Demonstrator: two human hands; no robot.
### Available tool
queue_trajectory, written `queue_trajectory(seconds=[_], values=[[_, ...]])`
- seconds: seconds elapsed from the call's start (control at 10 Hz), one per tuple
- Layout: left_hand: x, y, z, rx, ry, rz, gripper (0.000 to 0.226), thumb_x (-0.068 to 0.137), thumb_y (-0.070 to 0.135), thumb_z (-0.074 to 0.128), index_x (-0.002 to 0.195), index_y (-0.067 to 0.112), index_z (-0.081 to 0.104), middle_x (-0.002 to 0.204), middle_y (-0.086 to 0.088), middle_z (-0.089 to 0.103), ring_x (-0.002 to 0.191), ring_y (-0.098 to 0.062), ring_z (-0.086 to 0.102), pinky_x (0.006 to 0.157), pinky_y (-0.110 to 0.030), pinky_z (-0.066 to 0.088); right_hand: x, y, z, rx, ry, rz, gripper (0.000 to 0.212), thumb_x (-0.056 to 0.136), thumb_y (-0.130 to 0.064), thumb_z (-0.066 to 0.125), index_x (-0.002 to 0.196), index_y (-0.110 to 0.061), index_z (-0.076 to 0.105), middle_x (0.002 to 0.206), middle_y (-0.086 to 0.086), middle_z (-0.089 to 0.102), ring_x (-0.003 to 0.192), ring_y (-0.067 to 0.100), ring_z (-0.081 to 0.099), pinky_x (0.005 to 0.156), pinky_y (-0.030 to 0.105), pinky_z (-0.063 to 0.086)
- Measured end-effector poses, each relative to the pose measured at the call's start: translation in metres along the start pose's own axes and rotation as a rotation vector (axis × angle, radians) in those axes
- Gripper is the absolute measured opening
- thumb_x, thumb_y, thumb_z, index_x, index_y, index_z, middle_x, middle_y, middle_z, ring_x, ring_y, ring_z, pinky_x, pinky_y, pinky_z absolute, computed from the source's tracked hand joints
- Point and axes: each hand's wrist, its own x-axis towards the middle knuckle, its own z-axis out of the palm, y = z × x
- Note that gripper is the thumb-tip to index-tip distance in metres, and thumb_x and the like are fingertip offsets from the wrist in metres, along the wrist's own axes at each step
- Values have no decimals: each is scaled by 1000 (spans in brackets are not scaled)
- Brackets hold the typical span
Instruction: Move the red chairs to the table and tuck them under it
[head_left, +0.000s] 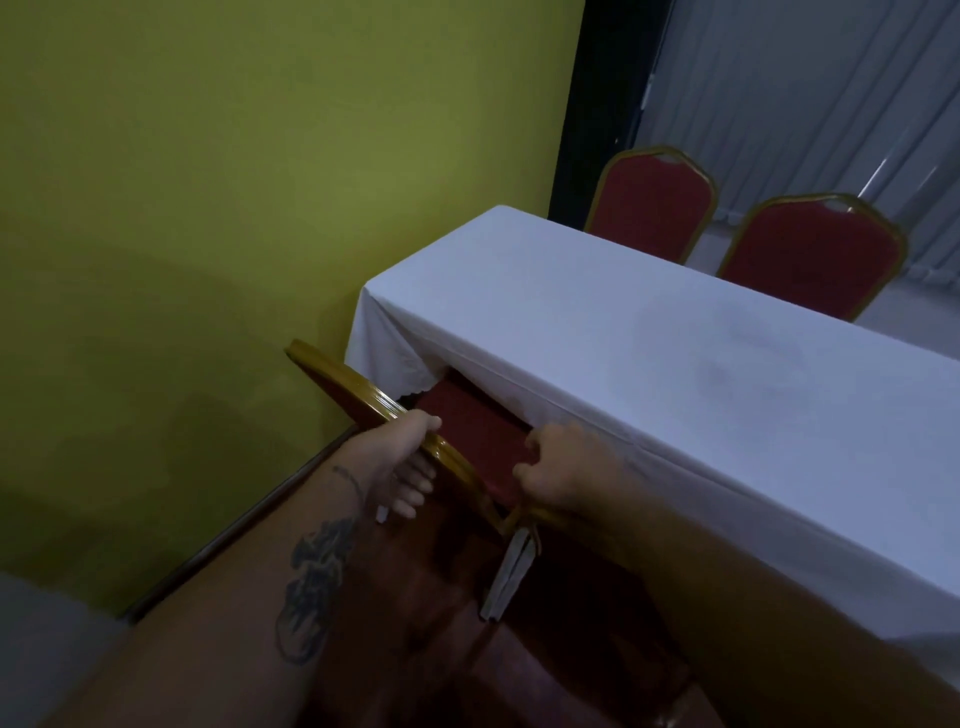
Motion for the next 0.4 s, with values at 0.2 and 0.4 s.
queue_trajectory(seconds=[0.2,0.4], values=[[-67,40,4,301,179,175,50,98,47,49,118,3,60,107,-10,63,81,-23,59,82,-39,51,8,1,-68,-26,89,-34,52,86,-41,57,133,-20,59,130,9,62,109,31,60,78,37,43],[-132,85,35,325,561,438,42,96,27,50,124,-3,57,119,-22,66,86,-31,64,69,-36,56,2,22,-149,-37,218,-107,58,87,-32,57,143,-19,52,142,10,55,124,33,55,81,36,38]])
